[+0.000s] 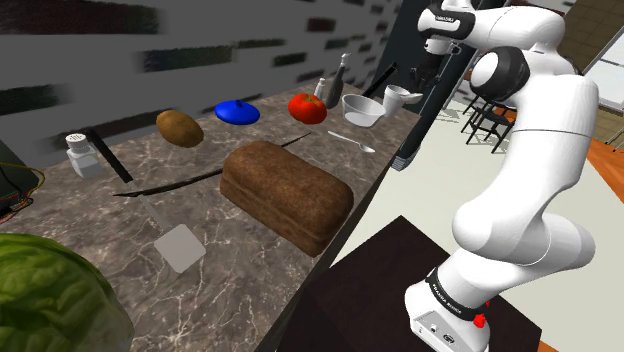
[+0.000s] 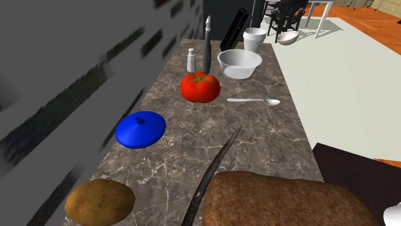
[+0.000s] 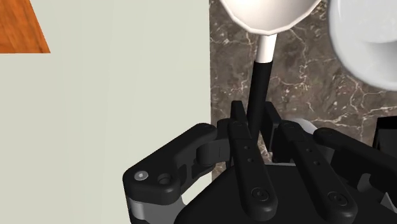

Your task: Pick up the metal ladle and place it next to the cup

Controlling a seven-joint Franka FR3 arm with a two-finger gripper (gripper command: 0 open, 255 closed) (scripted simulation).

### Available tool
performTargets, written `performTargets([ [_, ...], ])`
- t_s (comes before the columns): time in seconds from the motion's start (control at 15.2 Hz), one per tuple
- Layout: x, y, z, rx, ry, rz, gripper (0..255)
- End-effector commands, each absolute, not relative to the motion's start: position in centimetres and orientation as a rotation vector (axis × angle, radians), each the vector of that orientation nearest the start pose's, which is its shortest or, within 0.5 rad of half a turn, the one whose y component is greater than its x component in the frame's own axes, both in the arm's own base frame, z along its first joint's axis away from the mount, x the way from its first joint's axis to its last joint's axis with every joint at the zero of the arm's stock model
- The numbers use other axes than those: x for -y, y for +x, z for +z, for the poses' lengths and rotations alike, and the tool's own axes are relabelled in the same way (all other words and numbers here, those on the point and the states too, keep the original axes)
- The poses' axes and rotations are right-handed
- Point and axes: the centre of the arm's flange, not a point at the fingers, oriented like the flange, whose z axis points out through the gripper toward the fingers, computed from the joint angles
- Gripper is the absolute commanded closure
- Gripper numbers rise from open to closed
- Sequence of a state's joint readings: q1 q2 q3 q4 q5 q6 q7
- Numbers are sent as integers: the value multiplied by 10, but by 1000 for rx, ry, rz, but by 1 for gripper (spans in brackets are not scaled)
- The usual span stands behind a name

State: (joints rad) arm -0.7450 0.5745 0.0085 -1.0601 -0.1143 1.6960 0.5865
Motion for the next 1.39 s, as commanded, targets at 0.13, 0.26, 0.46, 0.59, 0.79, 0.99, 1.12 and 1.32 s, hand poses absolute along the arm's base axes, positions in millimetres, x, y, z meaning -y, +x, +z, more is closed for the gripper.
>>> performTargets([
  [0.13, 495, 529, 488, -1987, -2577, -87, 255],
  [0.26, 495, 529, 478, -1987, -2577, -87, 255],
  [0.46, 495, 529, 462, -1987, -2577, -87, 255],
  [0.59, 495, 529, 452, -1987, -2577, -87, 255],
  [0.79, 495, 529, 436, -1987, -2577, -87, 255],
  [0.99, 495, 529, 420, -1987, -2577, -87, 255],
  [1.12, 495, 529, 409, -1987, -2577, -87, 255],
  [1.32, 495, 529, 393, -1987, -2577, -87, 255],
])
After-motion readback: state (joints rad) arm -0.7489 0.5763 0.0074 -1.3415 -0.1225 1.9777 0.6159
